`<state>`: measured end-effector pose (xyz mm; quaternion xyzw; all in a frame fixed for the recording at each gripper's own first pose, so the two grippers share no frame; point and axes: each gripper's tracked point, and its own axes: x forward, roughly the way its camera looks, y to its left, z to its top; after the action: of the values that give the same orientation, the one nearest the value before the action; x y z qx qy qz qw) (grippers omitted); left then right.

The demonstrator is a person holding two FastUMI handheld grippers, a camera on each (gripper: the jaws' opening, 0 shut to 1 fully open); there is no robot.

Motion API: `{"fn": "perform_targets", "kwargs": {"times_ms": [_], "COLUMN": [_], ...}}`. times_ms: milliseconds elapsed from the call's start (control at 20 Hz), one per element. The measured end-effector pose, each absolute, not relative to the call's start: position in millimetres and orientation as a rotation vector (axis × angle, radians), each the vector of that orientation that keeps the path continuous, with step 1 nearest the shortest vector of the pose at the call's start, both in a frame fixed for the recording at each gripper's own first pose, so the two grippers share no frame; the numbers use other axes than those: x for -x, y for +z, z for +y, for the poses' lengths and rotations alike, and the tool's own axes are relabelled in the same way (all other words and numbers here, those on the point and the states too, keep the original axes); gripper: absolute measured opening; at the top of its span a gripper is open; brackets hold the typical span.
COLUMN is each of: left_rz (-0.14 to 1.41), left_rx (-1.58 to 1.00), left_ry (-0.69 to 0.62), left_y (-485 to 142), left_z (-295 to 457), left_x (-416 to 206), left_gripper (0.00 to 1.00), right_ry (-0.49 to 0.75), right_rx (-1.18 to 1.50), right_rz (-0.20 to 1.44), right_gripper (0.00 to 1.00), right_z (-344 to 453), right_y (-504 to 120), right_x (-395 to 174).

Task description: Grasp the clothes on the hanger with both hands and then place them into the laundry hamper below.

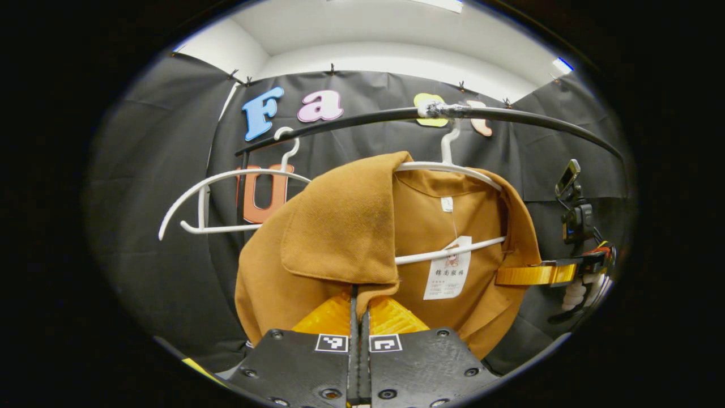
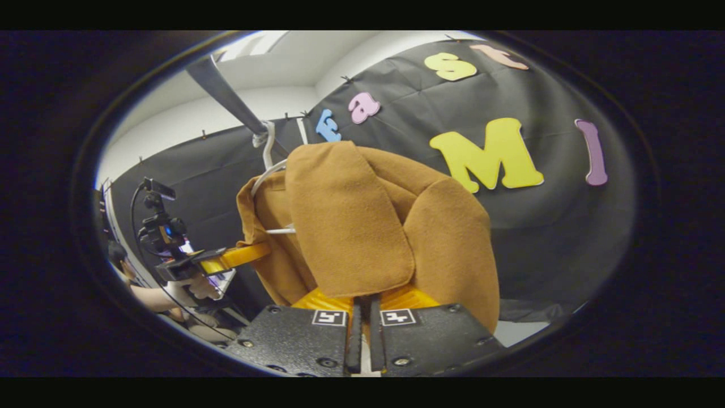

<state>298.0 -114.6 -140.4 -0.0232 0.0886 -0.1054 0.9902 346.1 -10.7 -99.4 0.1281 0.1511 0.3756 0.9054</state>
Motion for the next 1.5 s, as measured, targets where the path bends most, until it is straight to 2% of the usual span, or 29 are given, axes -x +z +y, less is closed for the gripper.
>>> {"fn": "perform_targets", "kwargs": {"times_ms": [150,300,350,400,450,650,800,850,900,1300,1450,1500], "left_rz": [0.179,0.180,0.178,0.176,0.176,0.183,0.166,0.155,0.142,0.065,0.025,0.021], "left_rx": [0.059,0.056,0.058,0.059,0.061,0.086,0.087,0.092,0.099,0.170,0.159,0.153], "left_ry": [-0.216,-0.215,-0.215,-0.217,-0.219,-0.219,-0.210,-0.207,-0.204,-0.117,-0.097,-0.089], "left_y": [-141,-141,-141,-140,-141,-138,-132,-128,-125,-81,-63,-61], "left_z": [-114,-113,-113,-113,-112,-108,-101,-98,-94,-52,-42,-40], "left_x": [-296,-296,-295,-295,-297,-300,-297,-298,-298,-316,-319,-322], "left_gripper": [0.05,0.05,0.05,0.05,0.05,0.05,0.05,0.00,0.05,0.05,0.05,0.00], "right_ry": [0.768,0.773,0.792,0.809,0.800,0.817,0.863,0.885,0.916,1.101,1.109,1.098], "right_rx": [-0.255,-0.241,-0.243,-0.235,-0.218,-0.238,-0.326,-0.371,-0.416,-0.727,-0.828,-0.852], "right_rz": [0.326,0.308,0.300,0.290,0.292,0.297,0.272,0.259,0.247,0.117,0.036,0.004], "right_gripper": [0.09,0.13,0.09,0.11,0.05,0.04,0.04,0.03,0.03,0.04,0.03,0.03], "right_z": [-9,-10,-8,-4,-2,3,6,7,7,-11,-34,-42], "right_y": [-101,-97,-94,-91,-93,-94,-79,-72,-67,-6,23,32], "right_x": [-343,-336,-332,-326,-329,-334,-332,-332,-329,-326,-333,-339]}}
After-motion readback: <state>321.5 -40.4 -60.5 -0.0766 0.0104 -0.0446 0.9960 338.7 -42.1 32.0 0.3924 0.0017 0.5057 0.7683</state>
